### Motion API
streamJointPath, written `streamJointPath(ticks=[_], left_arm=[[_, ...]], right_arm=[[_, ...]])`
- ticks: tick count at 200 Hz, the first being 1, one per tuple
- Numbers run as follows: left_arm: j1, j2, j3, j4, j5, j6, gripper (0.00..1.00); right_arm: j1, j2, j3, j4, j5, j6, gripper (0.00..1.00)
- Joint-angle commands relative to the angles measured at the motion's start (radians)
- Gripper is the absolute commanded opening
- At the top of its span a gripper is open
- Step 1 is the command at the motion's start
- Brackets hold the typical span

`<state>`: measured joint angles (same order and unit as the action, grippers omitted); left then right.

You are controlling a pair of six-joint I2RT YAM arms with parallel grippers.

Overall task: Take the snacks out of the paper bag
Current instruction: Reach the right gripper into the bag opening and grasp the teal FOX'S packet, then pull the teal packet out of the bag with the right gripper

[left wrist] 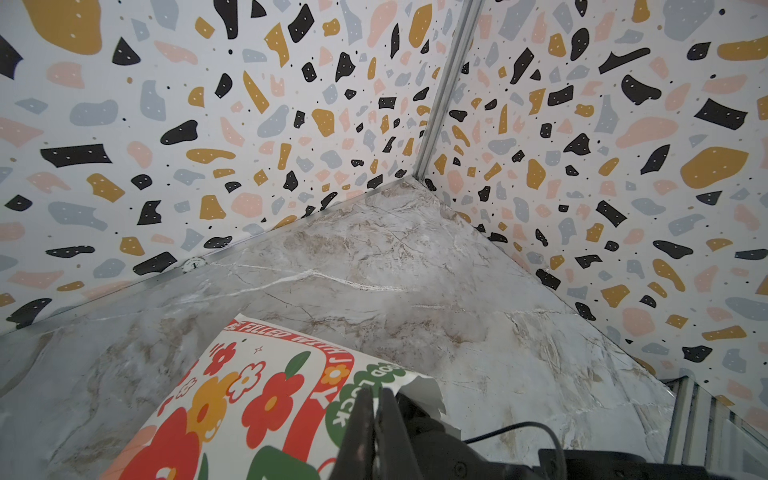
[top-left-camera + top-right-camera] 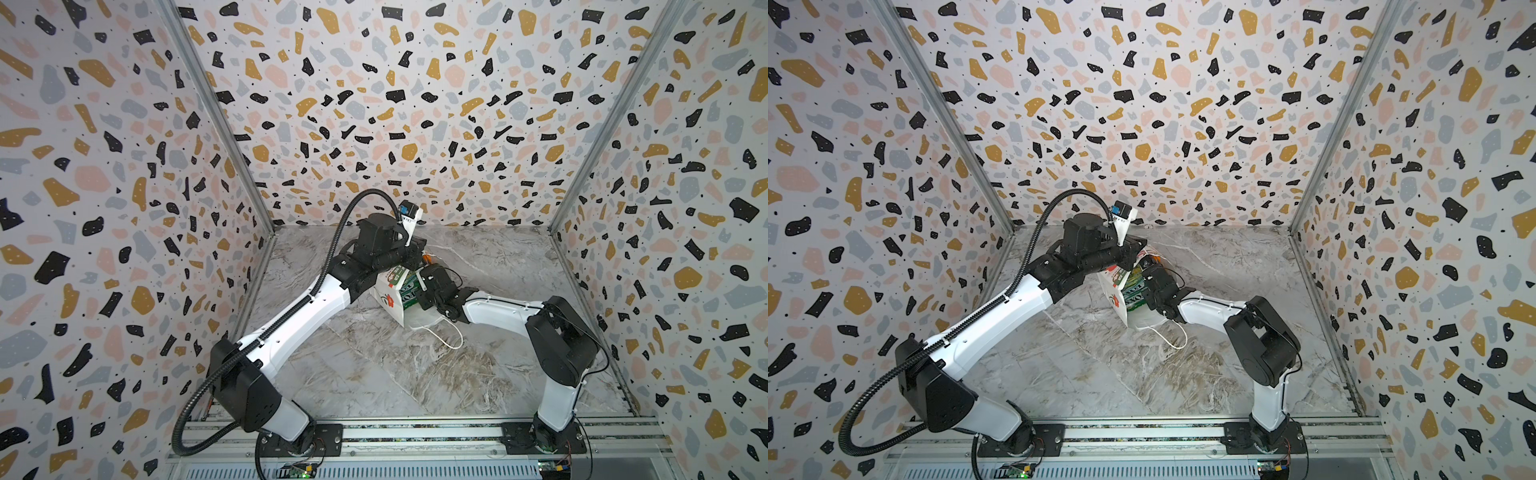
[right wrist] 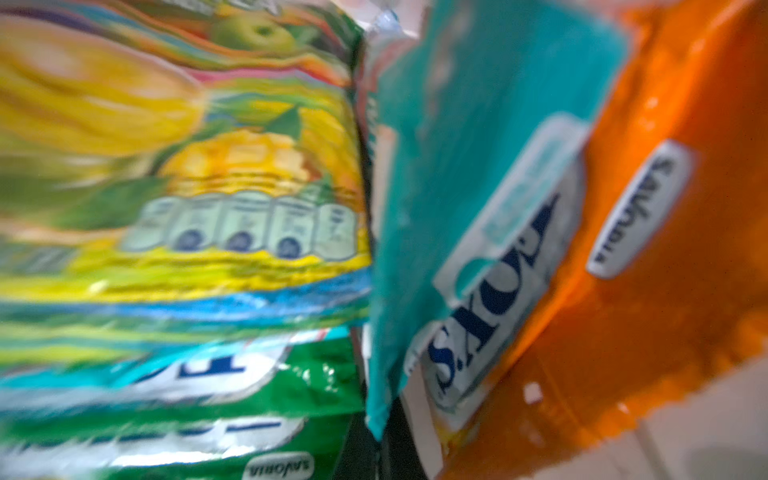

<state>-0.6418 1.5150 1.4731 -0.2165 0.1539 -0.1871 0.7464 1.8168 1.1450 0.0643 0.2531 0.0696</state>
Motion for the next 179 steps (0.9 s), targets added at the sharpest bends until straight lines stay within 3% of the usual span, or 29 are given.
streamJointPath(ticks=[1, 107, 179], left_arm=[[-0.001, -0.003, 0.017, 0.082, -0.058, -0.027, 0.0], [-0.001, 0.022, 0.009, 0.088, -0.102, -0.073, 0.0], [-0.002, 0.027, 0.005, 0.086, -0.074, -0.086, 0.0]], right_arm=[[0.002, -0.117, -0.043, 0.033, -0.09, 0.0, 0.0], [0.002, -0.414, -0.202, -0.022, -0.183, -0.015, 0.0], [0.002, -0.584, -0.196, -0.115, -0.238, -0.047, 0.0]])
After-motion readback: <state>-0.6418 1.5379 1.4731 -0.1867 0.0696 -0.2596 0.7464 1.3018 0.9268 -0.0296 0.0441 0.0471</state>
